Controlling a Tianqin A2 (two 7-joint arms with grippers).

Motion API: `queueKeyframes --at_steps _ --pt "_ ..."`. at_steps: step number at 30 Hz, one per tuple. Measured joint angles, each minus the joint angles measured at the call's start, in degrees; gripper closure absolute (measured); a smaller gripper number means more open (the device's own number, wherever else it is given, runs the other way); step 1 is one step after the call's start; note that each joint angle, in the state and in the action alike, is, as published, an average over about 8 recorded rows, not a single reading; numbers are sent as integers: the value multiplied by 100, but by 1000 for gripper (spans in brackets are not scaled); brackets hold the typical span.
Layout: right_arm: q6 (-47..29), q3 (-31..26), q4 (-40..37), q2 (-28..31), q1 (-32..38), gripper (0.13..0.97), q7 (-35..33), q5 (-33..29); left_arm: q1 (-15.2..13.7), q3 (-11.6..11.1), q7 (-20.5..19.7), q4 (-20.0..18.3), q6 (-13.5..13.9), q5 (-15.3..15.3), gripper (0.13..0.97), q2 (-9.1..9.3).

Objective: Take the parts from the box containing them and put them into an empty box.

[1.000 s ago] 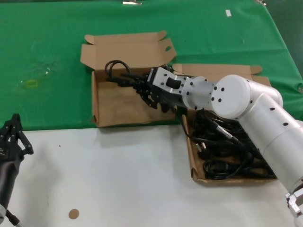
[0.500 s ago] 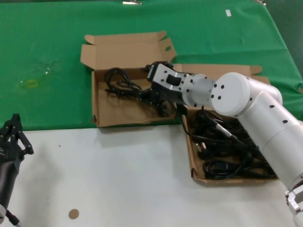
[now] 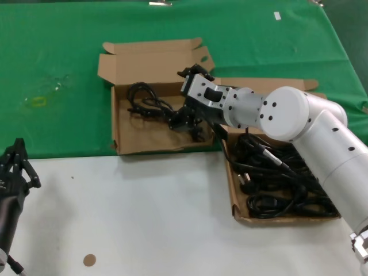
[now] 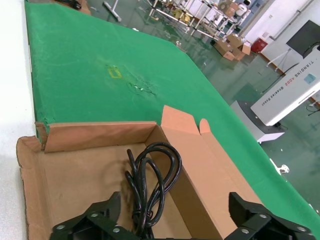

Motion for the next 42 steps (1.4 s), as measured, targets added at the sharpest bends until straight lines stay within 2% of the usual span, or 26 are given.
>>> queueKeyframes --at_steps 4,8,11,16,20,28,29,37,42 --pt "63 49 82 16 -105 344 -19 90 0 0 0 0 0 0 933 0" --pt "186 143 238 44 -305 344 -59 263 0 0 0 0 0 0 922 0" --pt "296 227 377 70 -485 291 -95 419 0 0 0 0 0 0 922 0" --pt "501 383 639 119 -820 204 -161 708 0 0 0 0 0 0 857 0" --pt "669 513 854 159 -1097 178 -215 947 0 0 0 0 0 0 818 0" --pt "1010 772 1285 239 -1651 134 -325 1424 0 0 0 0 0 -1 642 0" --pt "1051 803 1337 249 -1718 133 -338 1482 0 0 0 0 0 -1 642 0" --pt "1395 1067 1774 330 -2283 129 -448 1968 0 0 0 0 0 -1 417 0" --pt "1606 1229 2043 380 -2628 129 -516 2266 0 0 1 0 0 -1 396 0"
